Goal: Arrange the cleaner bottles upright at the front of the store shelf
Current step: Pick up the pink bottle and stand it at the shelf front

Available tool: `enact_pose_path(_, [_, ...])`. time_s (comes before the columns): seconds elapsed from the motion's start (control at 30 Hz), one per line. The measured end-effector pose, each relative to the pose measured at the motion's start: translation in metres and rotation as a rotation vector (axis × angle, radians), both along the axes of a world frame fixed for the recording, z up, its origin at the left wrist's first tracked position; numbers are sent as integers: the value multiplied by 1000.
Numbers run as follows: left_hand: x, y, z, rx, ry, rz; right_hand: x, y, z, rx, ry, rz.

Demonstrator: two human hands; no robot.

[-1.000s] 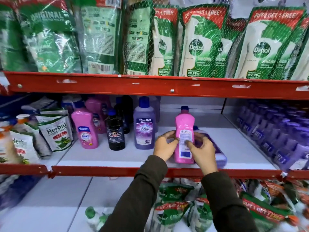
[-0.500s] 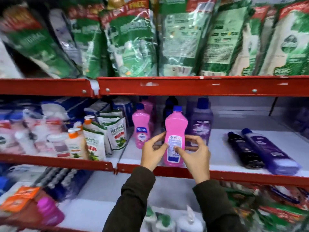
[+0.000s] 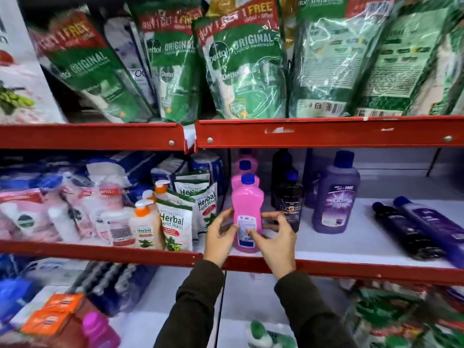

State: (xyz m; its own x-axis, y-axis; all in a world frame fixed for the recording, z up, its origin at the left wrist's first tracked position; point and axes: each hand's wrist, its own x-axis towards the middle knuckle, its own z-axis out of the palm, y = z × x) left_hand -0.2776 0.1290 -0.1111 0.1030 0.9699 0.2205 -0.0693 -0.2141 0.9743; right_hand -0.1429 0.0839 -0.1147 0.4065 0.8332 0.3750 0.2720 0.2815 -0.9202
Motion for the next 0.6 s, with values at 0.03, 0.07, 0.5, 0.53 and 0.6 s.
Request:
enact_pose_path(0.03, [-1,1,-1,0,-16,-1,0,1,-1,-1,-9,7])
enact_pose_path(0.07, [-2,0,-2,2,-32,-2,0,1,-2,0,-12,18])
enact_pose_path(0.5, [-11,1,-13,-31,98,-103,-10,-5,-5,-41,51,248])
enact_pose_path(0.53, [-10,0,-12,-45,103,-105,-11,-5,-5,-50,45,278])
enact_pose_path(0.6, [-9,2,-12,-26,140,-74,-11,-4,-5,-58,41,292])
